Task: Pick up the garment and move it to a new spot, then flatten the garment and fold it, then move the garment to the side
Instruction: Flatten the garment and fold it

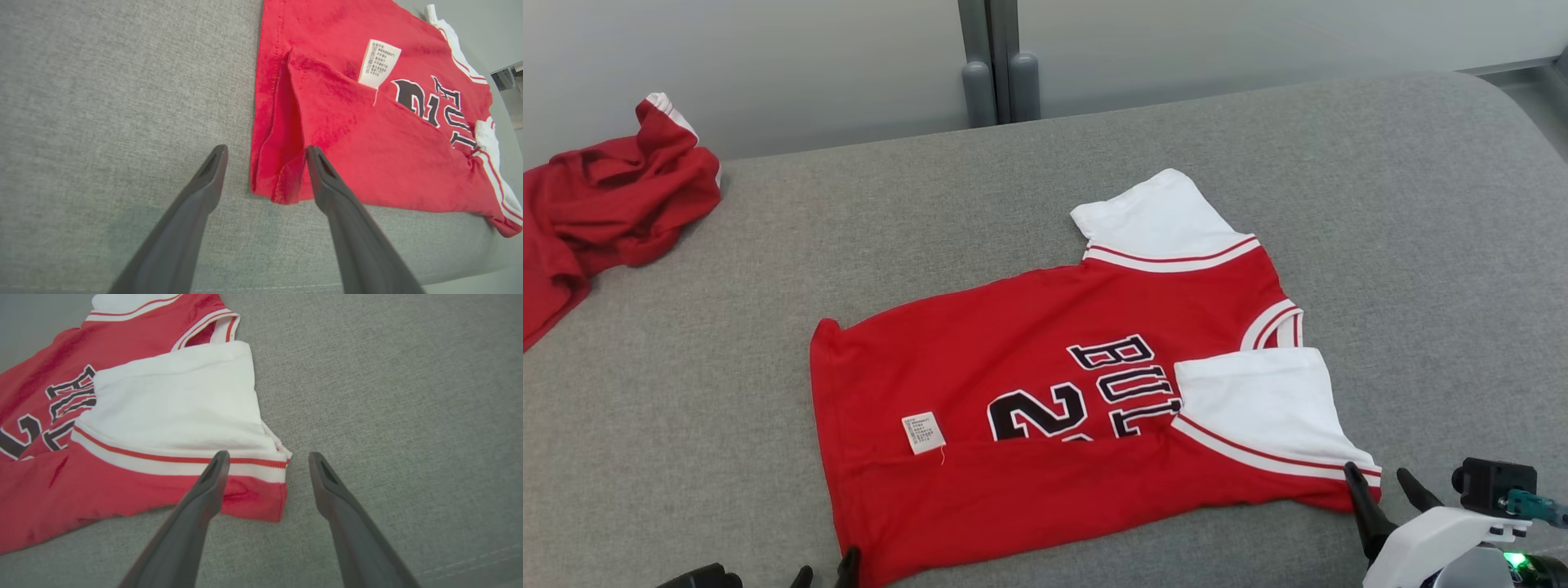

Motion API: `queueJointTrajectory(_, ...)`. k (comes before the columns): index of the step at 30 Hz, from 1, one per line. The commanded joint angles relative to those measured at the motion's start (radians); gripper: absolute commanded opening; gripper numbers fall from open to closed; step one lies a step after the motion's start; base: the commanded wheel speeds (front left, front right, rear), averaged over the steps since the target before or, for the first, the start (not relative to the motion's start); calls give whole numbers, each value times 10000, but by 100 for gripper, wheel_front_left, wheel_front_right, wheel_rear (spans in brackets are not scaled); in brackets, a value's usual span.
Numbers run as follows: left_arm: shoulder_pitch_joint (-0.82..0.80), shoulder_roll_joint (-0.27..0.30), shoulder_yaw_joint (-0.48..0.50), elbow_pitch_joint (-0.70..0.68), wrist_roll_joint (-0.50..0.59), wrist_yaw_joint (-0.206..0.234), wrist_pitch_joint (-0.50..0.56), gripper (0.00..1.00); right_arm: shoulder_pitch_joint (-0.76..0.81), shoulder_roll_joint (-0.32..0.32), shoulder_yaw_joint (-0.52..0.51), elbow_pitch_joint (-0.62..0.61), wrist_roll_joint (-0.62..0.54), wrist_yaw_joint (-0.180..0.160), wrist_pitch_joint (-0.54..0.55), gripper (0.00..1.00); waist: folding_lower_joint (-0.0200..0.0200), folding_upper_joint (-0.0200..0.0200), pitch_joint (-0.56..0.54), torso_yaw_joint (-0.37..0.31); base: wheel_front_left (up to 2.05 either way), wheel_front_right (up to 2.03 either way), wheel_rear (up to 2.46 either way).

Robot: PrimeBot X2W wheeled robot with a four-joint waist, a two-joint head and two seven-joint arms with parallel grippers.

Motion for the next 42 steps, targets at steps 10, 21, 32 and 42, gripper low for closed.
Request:
queueJointTrajectory(10,-1744,1259,206,-554,1252,-3,41,100,-1032,-31,-442,-878,-835,-9,-107,100,0,0,110,29,0,0,0)
queueJointTrajectory(21,-5449,1680,-755,1064,2644,-414,1285,100,-2654,-61,291,-1293,-1408,-9,344,100,0,0,1211,-180,0,0,0)
queueJointTrajectory(32,-7616,966,-1594,3826,3011,-675,2169,100,-3612,-375,895,-1030,-1483,-9,344,100,0,0,2226,-259,0,0,0)
queueJointTrajectory(42,-8032,872,-1905,4573,3039,-1046,2368,38,-3872,-488,1028,-834,-1399,-9,255,100,0,0,2336,-204,0,0,0)
